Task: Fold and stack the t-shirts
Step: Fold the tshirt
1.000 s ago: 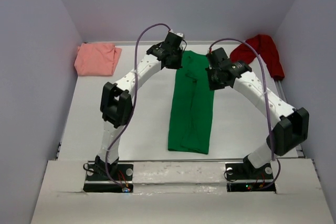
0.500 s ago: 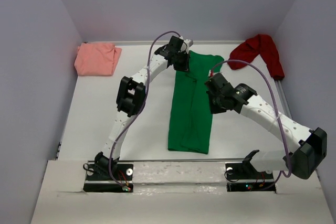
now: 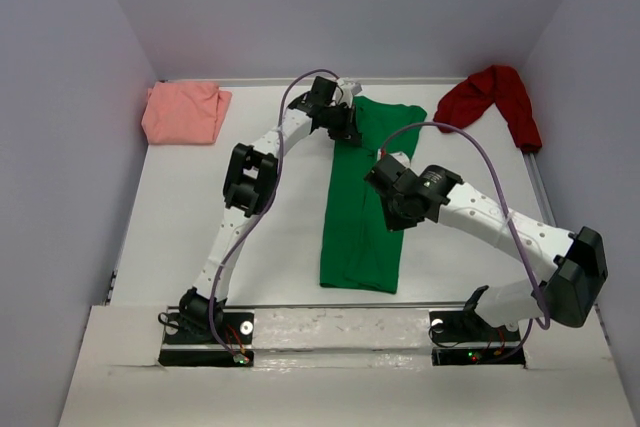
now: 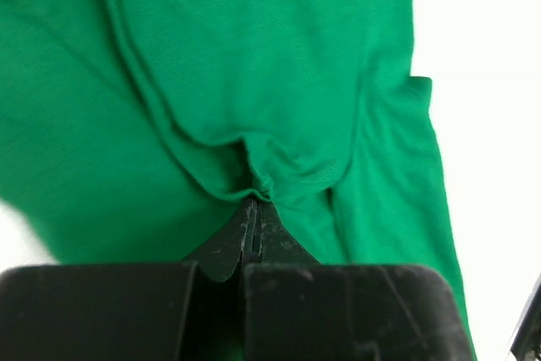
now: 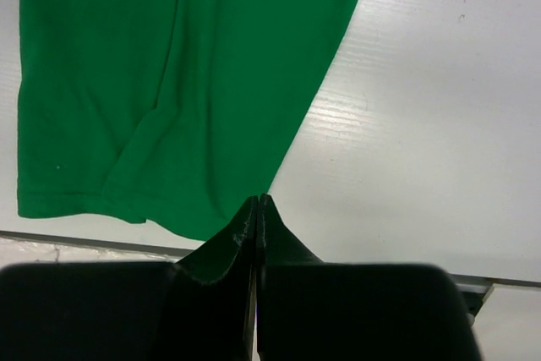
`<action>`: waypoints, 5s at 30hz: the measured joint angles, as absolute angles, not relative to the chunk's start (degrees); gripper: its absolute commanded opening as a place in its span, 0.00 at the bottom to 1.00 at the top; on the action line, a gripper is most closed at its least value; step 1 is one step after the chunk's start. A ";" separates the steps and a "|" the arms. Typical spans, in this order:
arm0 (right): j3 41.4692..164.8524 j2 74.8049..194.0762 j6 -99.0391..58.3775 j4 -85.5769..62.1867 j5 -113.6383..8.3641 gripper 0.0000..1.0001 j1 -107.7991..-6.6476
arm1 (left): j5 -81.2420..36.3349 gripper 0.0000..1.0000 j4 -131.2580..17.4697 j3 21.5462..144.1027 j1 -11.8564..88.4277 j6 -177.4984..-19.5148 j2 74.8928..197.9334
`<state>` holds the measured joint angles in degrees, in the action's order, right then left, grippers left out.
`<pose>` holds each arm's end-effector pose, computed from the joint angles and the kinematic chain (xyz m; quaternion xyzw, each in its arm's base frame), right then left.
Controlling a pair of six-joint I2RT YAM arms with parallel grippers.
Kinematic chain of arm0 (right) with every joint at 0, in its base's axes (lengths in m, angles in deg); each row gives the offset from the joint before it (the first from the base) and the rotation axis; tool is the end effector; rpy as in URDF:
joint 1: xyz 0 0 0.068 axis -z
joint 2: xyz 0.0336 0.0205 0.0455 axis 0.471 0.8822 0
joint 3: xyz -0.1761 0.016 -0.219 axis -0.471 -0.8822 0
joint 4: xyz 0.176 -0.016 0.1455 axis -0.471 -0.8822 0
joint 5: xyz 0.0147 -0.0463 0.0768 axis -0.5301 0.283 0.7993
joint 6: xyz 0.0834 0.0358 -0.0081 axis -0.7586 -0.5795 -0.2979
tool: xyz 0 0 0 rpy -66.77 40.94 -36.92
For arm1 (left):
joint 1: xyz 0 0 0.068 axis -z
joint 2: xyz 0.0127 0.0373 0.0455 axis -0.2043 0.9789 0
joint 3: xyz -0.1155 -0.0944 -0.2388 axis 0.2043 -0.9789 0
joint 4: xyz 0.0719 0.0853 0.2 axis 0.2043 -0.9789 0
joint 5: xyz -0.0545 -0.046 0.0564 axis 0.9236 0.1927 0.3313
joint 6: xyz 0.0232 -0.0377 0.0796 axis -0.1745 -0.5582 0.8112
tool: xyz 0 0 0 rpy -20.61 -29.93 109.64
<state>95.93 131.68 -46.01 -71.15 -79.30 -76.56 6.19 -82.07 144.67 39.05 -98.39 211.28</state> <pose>0.1748 0.1571 0.2618 -0.1064 0.9658 -0.0124 0.2361 0.4961 -0.3107 0.1594 0.2520 0.8306 -0.4044 0.2881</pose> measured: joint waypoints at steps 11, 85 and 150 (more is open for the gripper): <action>99.86 132.23 -48.41 -75.83 -82.39 0.00 -77.66 | 5.29 0.00 -78.53 140.98 36.74 -102.67 211.35; 163.23 199.16 -18.29 -64.03 -70.52 0.00 -45.42 | -7.67 0.00 -81.76 133.81 37.59 -105.14 198.50; 54.86 103.86 -67.32 -48.55 -55.37 0.55 -61.57 | -3.99 0.66 -66.16 42.01 50.22 -129.82 135.90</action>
